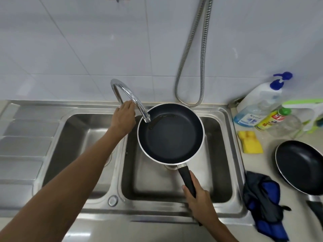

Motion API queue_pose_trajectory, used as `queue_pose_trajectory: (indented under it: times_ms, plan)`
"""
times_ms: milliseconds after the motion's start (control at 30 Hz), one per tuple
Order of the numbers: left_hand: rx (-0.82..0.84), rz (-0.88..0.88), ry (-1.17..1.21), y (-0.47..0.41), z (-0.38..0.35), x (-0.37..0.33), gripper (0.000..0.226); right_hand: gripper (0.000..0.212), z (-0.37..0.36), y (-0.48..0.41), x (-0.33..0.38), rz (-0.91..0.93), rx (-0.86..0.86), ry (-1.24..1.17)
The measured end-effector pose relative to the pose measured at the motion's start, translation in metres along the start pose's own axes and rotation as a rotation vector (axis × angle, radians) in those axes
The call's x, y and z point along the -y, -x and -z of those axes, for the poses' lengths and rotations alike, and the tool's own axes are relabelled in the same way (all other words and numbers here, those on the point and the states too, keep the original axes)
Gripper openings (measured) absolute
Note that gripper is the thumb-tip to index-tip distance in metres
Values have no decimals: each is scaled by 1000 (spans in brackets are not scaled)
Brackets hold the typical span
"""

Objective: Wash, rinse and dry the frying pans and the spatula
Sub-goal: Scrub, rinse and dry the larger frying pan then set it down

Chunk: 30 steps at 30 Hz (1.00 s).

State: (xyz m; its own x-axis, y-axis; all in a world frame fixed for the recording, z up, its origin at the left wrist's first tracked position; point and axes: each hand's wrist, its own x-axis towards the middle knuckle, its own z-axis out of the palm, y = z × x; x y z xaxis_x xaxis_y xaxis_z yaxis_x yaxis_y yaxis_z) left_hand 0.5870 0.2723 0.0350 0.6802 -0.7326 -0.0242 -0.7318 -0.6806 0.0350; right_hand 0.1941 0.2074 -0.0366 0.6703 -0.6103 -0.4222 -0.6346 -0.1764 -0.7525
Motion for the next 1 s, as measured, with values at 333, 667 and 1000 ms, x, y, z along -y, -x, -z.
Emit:
queue_pose_trajectory:
  times_ms: [333, 667, 1000]
  plan:
    - [-67, 153, 267, 45, -25, -1, 41, 58, -8, -2, 14, 34, -28, -19]
    - [187, 233, 478, 81, -60, 0, 59, 58, -4, 1, 21, 51, -11, 1]
    - [159, 297, 560, 91, -58, 0, 40, 57, -6, 2, 24, 32, -10, -21]
